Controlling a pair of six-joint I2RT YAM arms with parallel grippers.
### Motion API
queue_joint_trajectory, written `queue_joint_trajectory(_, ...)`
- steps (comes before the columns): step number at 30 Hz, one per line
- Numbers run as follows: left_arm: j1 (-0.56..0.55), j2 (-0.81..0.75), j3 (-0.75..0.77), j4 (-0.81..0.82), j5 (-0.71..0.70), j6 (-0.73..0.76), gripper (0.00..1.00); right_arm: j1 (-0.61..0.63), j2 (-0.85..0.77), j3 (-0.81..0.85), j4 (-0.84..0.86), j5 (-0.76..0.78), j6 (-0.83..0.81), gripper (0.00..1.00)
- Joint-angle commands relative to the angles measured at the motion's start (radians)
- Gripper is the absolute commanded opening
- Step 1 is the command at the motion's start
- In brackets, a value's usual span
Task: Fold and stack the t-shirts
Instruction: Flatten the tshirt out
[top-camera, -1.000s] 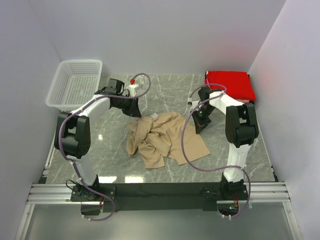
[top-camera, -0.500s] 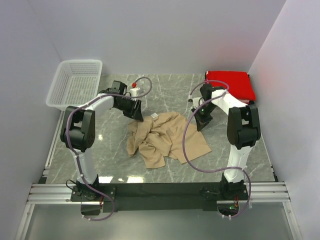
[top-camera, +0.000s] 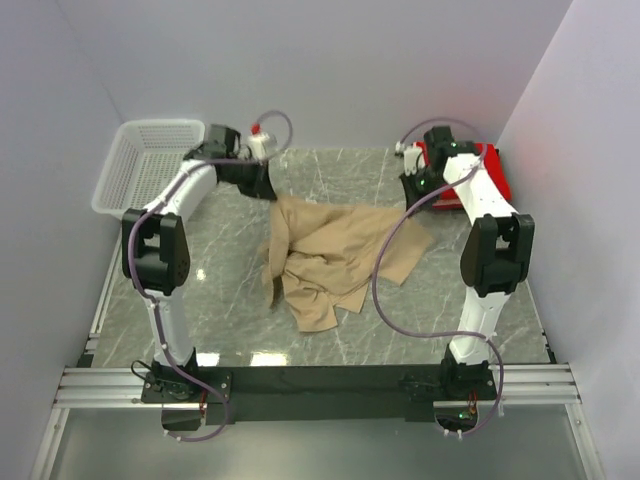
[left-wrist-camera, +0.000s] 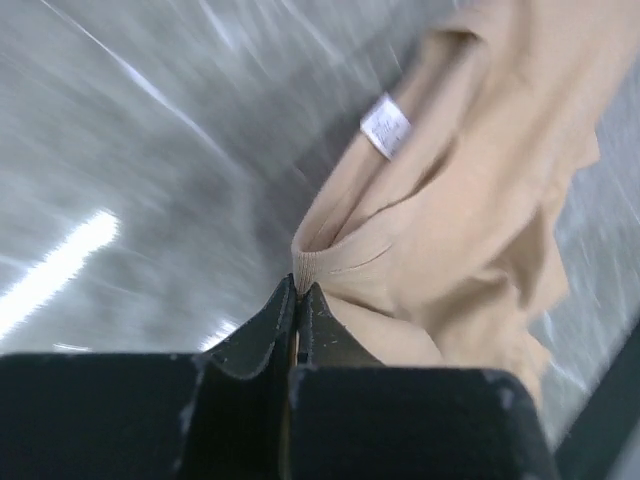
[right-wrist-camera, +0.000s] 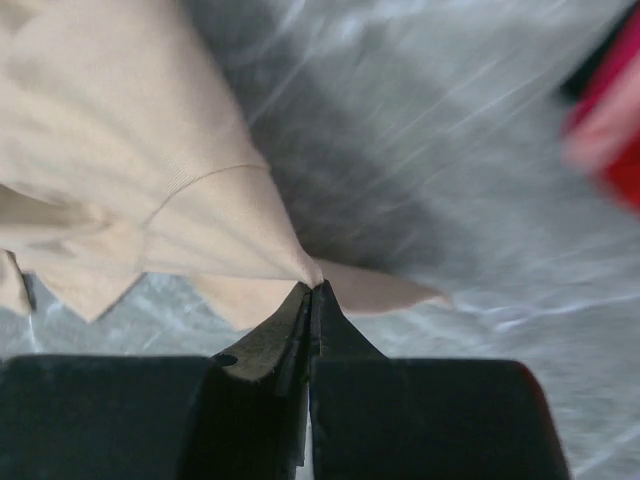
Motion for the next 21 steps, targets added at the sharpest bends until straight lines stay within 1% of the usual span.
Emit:
queue_joint_trajectory(1, 0.064, 0.038, 0.221, -0.006, -0.028, 0.01, 0.01, -0.039, -0.064, 0.185, 0.034, 0.014, -0.022, 0.0)
queue_joint_trajectory(2, 0.088, 0.047, 0.337, -0.003, -0.045, -0.001, 0.01, -0.05, -0.067, 0.225, 0.072, 0.017, -0.008, 0.0)
queue_joint_trajectory(3, 0.101, 0.058, 0.397, 0.012, -0.053, -0.014, 0.0, -0.066, -0.076, 0.301, 0.098, 0.02, 0.002, 0.0)
queue_joint_trajectory(4, 0.124, 0.08, 0.527, 0.015, -0.054, -0.03, 0.0, -0.074, -0.079, 0.345, 0.145, 0.029, 0.013, 0.0)
queue_joint_trajectory(5, 0.131, 0.087, 0.59, 0.024, -0.065, -0.04, 0.0, -0.073, -0.079, 0.392, 0.164, 0.039, 0.027, 0.0)
queue_joint_trajectory(6, 0.141, 0.094, 0.646, 0.04, -0.076, -0.053, 0.0, -0.074, -0.079, 0.487, 0.184, 0.051, 0.035, 0.0)
queue_joint_trajectory(7, 0.159, 0.081, 0.71, 0.103, -0.081, -0.082, 0.01, -0.098, -0.082, 0.53, 0.221, 0.062, 0.041, 0.0)
queue_joint_trajectory(8, 0.167, 0.062, 0.717, 0.153, -0.084, -0.099, 0.0, -0.102, -0.087, 0.567, 0.244, 0.08, 0.062, 0.0)
queue_joint_trajectory(9, 0.174, 0.034, 0.705, 0.208, -0.094, -0.117, 0.0, -0.103, -0.099, 0.604, 0.274, 0.097, 0.068, 0.0)
queue_joint_trajectory(10, 0.181, -0.038, 0.644, 0.354, -0.108, -0.163, 0.0, -0.103, -0.131, 0.606, 0.341, 0.115, 0.074, 0.0)
queue_joint_trajectory(11, 0.181, -0.079, 0.599, 0.429, -0.11, -0.174, 0.0, -0.103, -0.156, 0.601, 0.379, 0.144, 0.088, 0.0)
queue_joint_trajectory(12, 0.208, -0.119, 0.553, 0.513, -0.113, -0.185, 0.0, -0.103, -0.211, 0.559, 0.417, 0.158, 0.096, 0.0)
queue_joint_trajectory(13, 0.217, -0.197, 0.461, 0.582, -0.114, -0.197, 0.0, -0.103, -0.244, 0.528, 0.502, 0.172, 0.102, 0.0)
queue_joint_trajectory(14, 0.219, -0.228, 0.432, 0.688, -0.125, -0.192, 0.0, -0.103, -0.275, 0.494, 0.544, 0.204, 0.111, 0.0)
queue_joint_trajectory(15, 0.219, -0.253, 0.415, 0.708, -0.134, -0.182, 0.0, -0.103, -0.329, 0.441, 0.579, 0.217, 0.117, 0.0)
queue_joint_trajectory(16, 0.224, -0.285, 0.404, 0.719, -0.139, -0.174, 0.0, -0.103, -0.35, 0.423, 0.618, 0.226, 0.119, 0.0)
queue_joint_trajectory(18, 0.237, -0.323, 0.39, 0.735, -0.099, -0.194, 0.0, -0.103, -0.404, 0.39, 0.63, 0.234, 0.124, 0.0)
queue_joint_trajectory(20, 0.259, -0.354, 0.347, 0.712, -0.039, -0.191, 0.0, -0.103, -0.442, 0.359, 0.605, 0.215, 0.101, 0.0)
queue_joint_trajectory(21, 0.263, -0.397, 0.326, 0.645, 0.04, -0.168, 0.01, -0.103, -0.494, 0.292, 0.591, 0.183, 0.084, 0.0)
